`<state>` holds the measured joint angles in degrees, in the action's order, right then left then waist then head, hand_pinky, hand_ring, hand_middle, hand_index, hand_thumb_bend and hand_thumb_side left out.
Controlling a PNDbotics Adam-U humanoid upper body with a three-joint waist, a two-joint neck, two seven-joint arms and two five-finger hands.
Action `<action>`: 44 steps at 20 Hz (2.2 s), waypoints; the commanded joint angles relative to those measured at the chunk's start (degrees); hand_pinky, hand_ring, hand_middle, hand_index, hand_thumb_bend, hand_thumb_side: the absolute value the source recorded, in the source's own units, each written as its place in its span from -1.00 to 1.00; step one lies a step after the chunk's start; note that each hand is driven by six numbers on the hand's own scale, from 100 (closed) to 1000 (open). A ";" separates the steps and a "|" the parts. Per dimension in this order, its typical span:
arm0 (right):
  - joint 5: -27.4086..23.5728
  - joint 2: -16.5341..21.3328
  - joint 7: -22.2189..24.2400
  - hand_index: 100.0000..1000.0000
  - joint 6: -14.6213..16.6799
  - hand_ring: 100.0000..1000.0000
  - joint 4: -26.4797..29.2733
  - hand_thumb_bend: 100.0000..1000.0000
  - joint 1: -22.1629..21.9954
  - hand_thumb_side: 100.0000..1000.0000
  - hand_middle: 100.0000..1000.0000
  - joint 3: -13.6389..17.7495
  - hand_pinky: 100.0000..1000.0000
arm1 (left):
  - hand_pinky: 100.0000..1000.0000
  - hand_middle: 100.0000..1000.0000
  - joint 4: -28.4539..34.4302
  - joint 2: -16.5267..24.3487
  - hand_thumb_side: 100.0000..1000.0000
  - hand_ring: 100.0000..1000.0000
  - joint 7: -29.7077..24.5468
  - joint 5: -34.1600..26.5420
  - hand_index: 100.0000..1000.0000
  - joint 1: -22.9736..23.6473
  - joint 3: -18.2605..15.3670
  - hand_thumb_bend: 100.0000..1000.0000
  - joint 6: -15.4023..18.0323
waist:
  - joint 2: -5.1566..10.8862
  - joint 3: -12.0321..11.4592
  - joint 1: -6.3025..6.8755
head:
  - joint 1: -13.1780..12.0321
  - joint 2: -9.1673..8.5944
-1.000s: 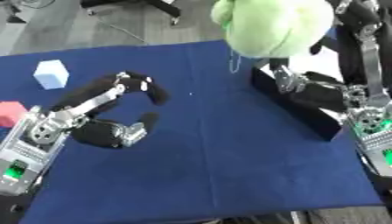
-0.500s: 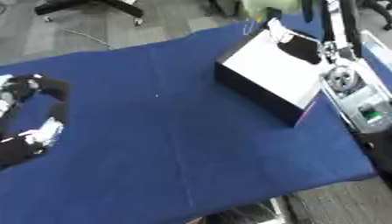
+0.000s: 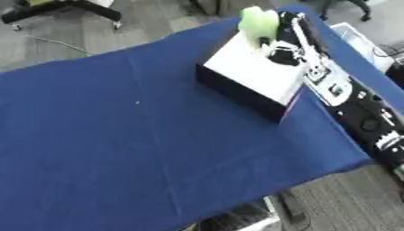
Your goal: Pick up the objects with one hand, pass them to the other hand, and then place them into the box on the other side of the table.
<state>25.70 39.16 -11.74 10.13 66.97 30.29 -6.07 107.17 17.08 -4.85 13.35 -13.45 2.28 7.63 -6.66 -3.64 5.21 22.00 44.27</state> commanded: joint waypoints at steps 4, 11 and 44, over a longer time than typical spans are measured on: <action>20.56 4.70 13.91 1.00 2.44 0.90 8.16 -0.10 0.40 -0.15 0.85 1.91 0.78 | 0.57 0.11 0.54 0.79 0.11 0.15 0.63 0.60 0.43 0.04 -1.66 -1.00 -0.19 | 1.01 -0.13 -0.75 | -0.09 -0.15; 27.66 3.46 13.63 0.95 0.68 0.82 22.92 -0.02 -1.73 -0.23 0.74 5.35 0.74 | 0.57 0.11 0.38 1.51 0.09 0.15 1.27 1.40 0.43 0.63 -2.68 -1.00 -0.34 | 1.19 0.31 -0.82 | -2.63 -0.15; 9.71 -25.30 8.86 0.95 12.41 0.70 47.62 -1.00 -16.51 -0.85 0.25 -7.10 0.64 | 0.54 0.27 -58.82 25.48 0.42 0.27 9.47 11.66 0.53 -14.58 -5.79 -1.00 -22.08 | 0.54 6.99 -0.54 | -33.21 -0.15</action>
<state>35.94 13.80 -3.10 22.48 113.36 13.13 -13.15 50.86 39.62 3.13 25.96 -26.97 -3.12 -14.65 -6.58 3.41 4.73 -10.93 44.26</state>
